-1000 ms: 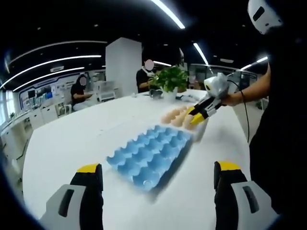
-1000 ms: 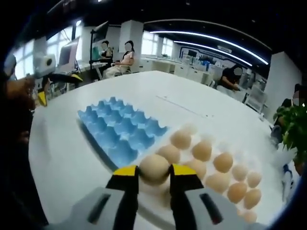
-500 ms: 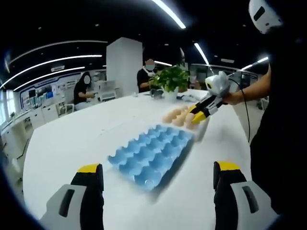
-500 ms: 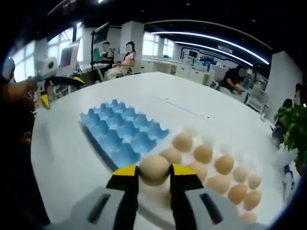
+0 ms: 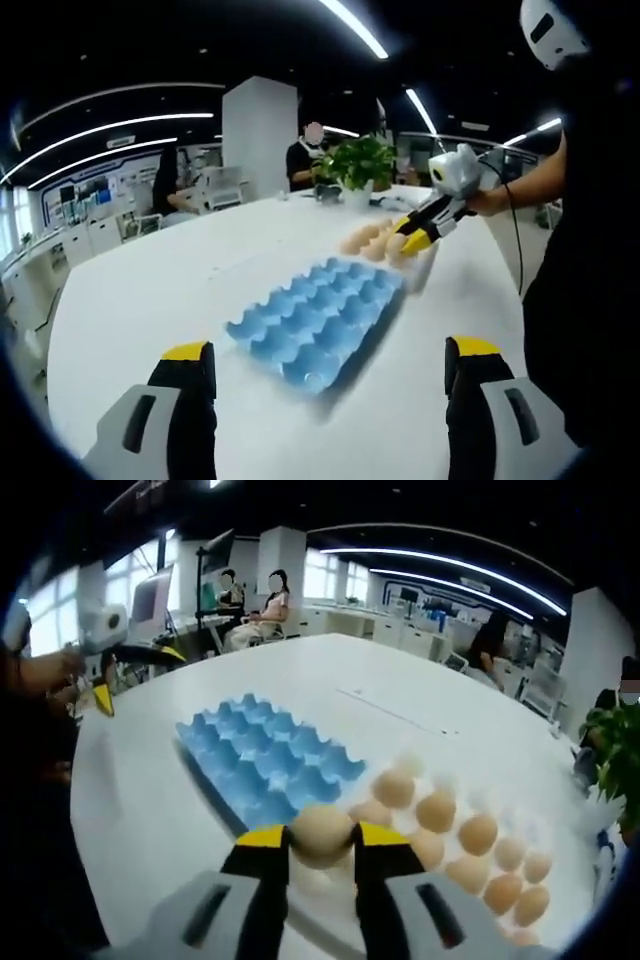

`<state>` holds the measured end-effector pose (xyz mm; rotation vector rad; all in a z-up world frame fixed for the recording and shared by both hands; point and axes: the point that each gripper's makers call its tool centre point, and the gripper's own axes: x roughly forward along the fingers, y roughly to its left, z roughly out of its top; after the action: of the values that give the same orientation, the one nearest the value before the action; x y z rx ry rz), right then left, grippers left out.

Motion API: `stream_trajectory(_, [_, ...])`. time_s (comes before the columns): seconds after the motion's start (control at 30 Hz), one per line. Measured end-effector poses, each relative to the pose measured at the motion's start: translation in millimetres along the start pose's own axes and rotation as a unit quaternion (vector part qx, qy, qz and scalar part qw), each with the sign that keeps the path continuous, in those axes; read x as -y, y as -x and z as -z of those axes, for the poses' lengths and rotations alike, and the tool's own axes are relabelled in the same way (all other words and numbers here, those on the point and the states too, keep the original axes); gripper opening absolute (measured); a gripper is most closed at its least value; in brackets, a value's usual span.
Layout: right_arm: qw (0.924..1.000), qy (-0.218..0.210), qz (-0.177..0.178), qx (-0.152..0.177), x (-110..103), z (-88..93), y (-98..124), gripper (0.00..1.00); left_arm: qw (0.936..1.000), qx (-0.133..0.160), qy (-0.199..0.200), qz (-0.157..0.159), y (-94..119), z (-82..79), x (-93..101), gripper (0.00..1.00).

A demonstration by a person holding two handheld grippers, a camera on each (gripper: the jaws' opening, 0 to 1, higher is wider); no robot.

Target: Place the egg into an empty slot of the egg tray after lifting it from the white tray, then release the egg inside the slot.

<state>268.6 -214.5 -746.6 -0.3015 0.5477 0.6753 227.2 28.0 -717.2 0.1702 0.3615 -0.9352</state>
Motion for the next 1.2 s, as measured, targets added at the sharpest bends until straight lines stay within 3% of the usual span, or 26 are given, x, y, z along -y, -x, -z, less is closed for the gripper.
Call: stream_trajectory(1.2, [0.9949,0.041,-0.090,0.021,-68.6,-47.6,-45.6,0.24,0.9999,-0.003,0.000,0.010,-3.1,6.1,-4.0,0.94])
